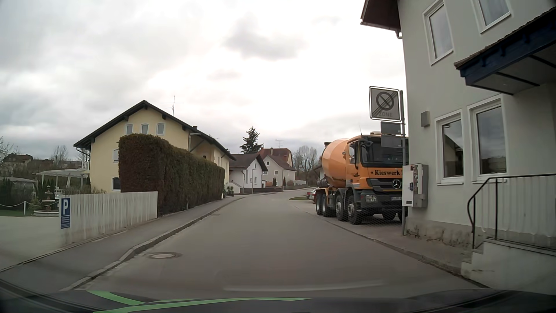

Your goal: Follow the waypoints while adhering to traffic rules and regulations

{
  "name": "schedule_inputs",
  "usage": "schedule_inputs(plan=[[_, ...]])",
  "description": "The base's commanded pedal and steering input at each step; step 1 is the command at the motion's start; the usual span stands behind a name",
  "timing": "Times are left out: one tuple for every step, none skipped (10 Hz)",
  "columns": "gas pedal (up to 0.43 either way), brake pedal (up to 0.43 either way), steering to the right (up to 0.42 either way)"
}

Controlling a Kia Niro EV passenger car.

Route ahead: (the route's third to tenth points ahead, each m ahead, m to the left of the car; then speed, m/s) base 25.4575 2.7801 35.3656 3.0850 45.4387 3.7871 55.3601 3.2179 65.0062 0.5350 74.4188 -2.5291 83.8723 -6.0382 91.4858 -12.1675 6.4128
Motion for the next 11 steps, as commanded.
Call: schedule_inputs(plan=[[0.118,0.0,-0.01],[0.118,0.0,-0.01],[0.118,0.0,-0.01],[0.118,0.0,-0.01],[0.118,0.0,-0.01],[0.118,0.0,-0.01],[0.118,0.0,-0.01],[0.118,0.0,-0.01],[0.118,0.0,-0.01],[0.118,0.0,-0.01],[0.118,0.0,-0.01]])
